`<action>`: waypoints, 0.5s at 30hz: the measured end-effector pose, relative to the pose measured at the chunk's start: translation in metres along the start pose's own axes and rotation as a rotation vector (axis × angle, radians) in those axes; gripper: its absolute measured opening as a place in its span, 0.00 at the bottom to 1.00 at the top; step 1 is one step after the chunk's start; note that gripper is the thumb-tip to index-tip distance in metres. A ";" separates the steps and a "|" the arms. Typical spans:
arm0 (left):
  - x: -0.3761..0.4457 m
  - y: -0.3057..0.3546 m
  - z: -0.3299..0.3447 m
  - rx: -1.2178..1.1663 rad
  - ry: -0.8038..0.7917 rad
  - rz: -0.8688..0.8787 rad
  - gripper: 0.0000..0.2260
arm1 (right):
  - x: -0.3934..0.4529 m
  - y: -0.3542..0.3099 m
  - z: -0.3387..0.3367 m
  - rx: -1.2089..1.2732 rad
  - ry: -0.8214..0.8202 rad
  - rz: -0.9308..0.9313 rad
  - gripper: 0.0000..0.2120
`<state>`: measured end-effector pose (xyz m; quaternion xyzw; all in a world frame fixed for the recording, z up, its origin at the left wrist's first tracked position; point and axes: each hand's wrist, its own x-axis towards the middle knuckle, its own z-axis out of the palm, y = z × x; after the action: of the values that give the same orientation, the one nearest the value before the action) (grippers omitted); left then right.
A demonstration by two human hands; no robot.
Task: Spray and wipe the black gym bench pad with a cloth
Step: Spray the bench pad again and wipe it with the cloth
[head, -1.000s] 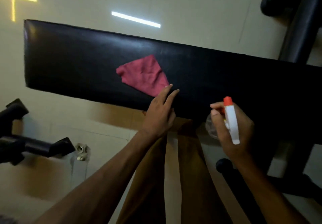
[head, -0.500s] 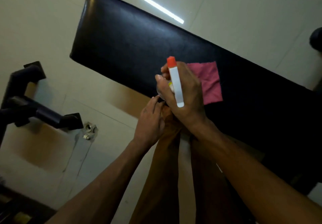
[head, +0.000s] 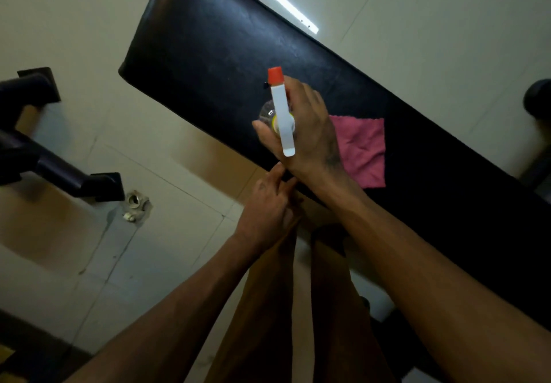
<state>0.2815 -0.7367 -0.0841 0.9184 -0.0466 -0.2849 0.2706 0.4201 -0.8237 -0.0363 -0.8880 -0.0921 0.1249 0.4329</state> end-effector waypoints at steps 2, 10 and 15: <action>0.005 0.004 0.005 -0.004 0.004 0.037 0.29 | -0.008 0.004 -0.013 0.017 -0.087 0.074 0.38; 0.022 0.020 0.014 0.030 0.076 0.135 0.25 | -0.065 0.084 -0.072 -0.175 0.096 0.682 0.33; 0.025 0.024 0.018 0.097 0.086 0.140 0.25 | -0.090 0.110 -0.069 -0.221 0.045 0.811 0.35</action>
<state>0.2938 -0.7720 -0.0963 0.9363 -0.1128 -0.2229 0.2467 0.3618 -0.9665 -0.0701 -0.8959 0.2617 0.2550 0.2529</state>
